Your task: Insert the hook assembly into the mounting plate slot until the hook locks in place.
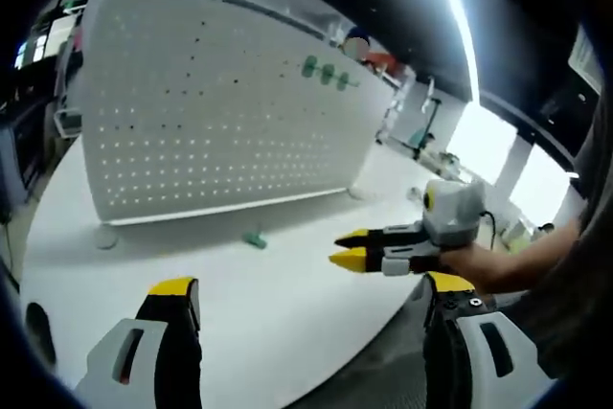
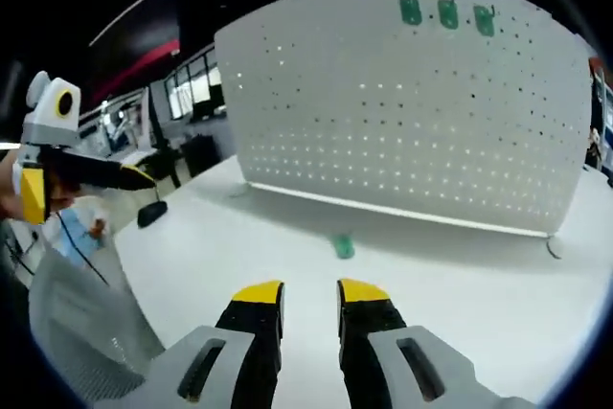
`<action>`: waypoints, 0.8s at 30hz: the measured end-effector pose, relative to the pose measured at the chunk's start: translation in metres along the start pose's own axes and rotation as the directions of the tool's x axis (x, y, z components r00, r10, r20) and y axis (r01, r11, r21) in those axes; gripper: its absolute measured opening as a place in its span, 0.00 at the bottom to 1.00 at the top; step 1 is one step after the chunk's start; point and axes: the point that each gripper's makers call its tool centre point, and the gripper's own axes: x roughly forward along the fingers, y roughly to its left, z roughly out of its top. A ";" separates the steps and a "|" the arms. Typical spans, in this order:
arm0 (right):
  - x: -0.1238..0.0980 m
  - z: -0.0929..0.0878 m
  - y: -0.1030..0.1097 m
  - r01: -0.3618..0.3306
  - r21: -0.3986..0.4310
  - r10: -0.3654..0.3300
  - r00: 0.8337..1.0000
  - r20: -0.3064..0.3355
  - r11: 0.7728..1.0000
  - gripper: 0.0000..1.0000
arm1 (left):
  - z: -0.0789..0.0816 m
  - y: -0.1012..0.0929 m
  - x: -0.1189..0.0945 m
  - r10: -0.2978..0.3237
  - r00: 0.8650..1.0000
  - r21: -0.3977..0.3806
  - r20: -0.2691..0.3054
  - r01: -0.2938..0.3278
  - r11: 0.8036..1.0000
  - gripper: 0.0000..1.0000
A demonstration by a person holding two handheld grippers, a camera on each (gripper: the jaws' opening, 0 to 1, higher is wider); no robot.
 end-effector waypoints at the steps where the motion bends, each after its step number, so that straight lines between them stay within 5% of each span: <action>1: 0.004 0.001 -0.001 0.001 0.006 -0.001 1.000 0.000 1.000 0.20 | 0.000 0.001 0.000 0.001 1.000 -0.002 -0.002 -0.001 1.000 0.98; 24: 0.095 0.014 -0.021 0.001 0.093 0.004 0.999 -0.053 0.996 0.20 | -0.012 0.004 0.011 -0.004 0.999 -0.040 -0.040 0.002 0.999 0.98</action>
